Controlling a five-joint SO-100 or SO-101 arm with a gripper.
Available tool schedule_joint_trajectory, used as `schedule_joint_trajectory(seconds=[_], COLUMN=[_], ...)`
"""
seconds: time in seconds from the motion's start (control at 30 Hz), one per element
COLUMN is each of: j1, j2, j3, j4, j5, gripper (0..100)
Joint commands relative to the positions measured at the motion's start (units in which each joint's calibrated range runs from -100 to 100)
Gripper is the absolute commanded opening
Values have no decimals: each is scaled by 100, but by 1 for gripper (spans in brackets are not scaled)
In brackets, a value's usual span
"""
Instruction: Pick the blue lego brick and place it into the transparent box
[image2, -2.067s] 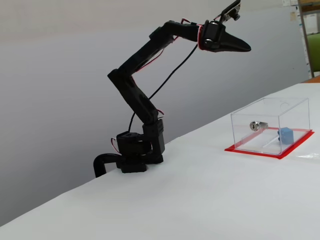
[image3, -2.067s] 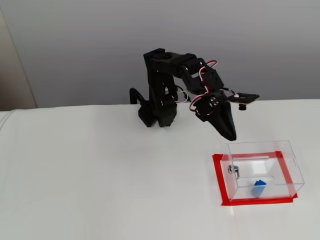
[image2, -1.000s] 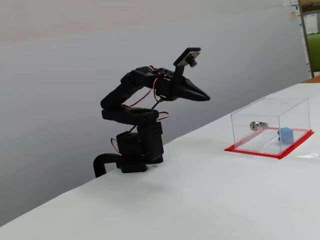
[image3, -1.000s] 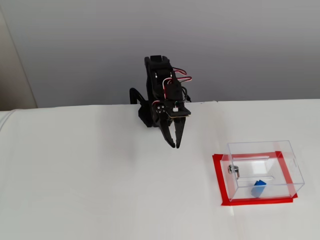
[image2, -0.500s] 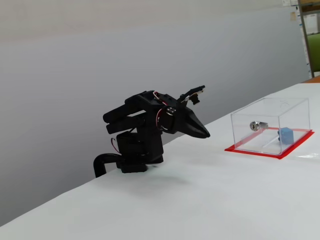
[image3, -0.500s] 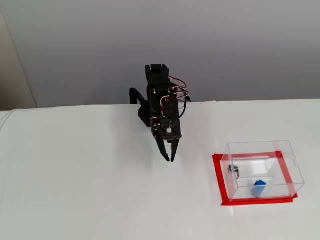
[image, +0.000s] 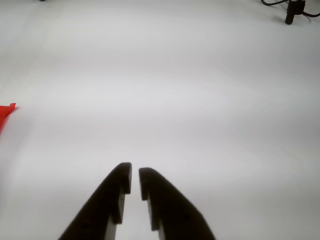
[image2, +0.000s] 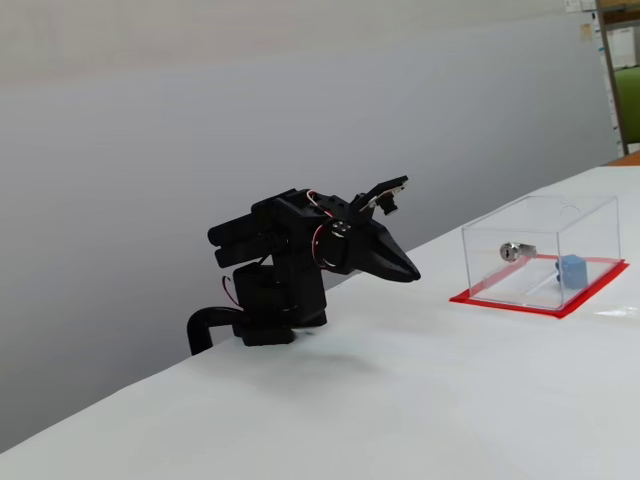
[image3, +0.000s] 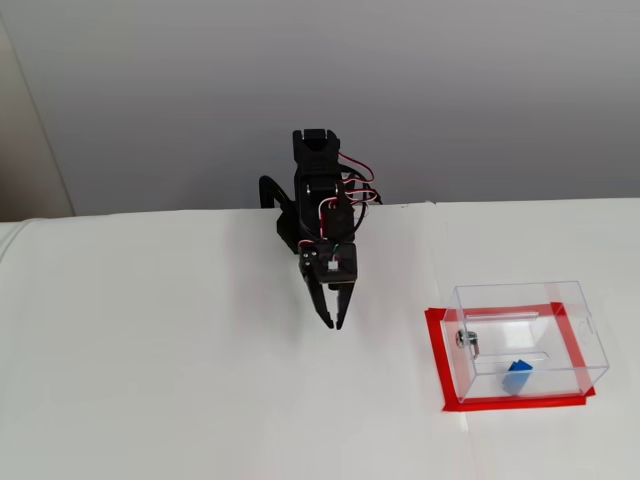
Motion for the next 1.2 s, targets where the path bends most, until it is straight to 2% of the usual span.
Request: schedule_joint_trajectory(seconds=[0.0,0.43,1.17], j1=[115,160,108], j2=[-93,-93,-76], j3=[96,96,96], j4=[44,1192,1166], j5=[8,-7,24], gripper=[2,2,2])
